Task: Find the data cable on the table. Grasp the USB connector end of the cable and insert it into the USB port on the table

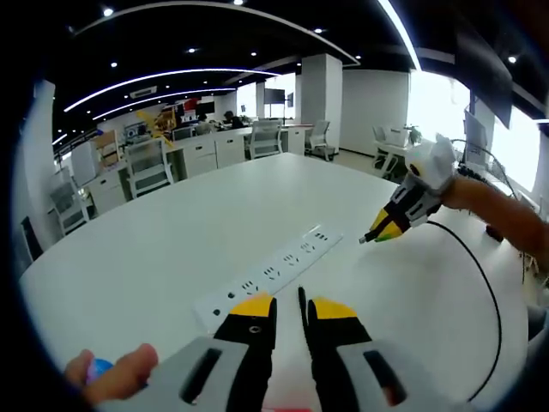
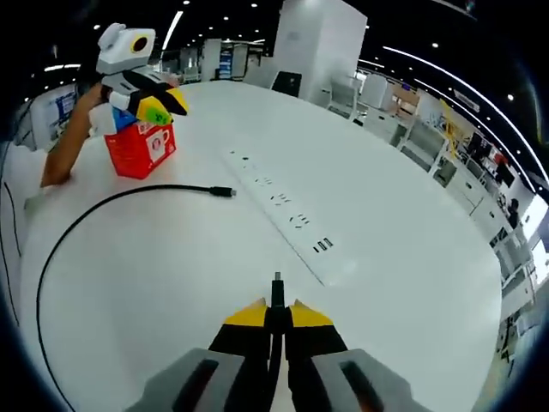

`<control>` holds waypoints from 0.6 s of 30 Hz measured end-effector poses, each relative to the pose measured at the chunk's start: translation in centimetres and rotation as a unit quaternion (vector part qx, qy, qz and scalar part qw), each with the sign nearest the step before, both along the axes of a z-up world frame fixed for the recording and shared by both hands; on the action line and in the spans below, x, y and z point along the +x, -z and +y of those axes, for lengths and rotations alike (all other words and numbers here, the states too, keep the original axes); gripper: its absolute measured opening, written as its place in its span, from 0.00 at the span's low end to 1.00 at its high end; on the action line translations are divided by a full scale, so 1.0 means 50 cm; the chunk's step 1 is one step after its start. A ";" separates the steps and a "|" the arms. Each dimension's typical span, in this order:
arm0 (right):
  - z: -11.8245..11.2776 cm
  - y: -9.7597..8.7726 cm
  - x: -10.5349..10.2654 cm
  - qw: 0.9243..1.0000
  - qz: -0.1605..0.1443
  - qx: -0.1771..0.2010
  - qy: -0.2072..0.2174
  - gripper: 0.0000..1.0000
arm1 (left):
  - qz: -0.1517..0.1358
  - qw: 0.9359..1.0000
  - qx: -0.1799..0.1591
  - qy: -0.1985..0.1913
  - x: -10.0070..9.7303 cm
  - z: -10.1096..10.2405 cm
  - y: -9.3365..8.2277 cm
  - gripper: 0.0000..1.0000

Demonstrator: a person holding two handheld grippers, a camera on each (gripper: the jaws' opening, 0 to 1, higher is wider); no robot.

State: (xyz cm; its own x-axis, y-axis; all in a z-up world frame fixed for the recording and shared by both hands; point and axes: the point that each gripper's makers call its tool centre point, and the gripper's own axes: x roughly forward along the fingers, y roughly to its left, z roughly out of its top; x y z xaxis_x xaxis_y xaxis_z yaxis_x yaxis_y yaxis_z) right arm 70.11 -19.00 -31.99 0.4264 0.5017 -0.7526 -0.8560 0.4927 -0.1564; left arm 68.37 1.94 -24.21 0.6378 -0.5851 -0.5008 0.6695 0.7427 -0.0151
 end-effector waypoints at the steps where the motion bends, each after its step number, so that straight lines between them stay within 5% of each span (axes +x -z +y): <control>1: -0.003 0.001 0.000 1.000 0.002 -0.006 0.002 0.08 | 0.000 1.000 0.000 0.000 0.000 0.000 0.000 0.16; 9: -0.004 -0.008 0.033 0.994 0.006 -0.100 -0.036 0.08 | 0.000 1.000 0.000 0.000 0.002 -0.001 0.000 0.16; 18: 0.001 -0.033 0.076 0.979 0.014 -0.187 -0.075 0.09 | 0.000 1.000 0.000 0.000 0.004 -0.002 0.000 0.16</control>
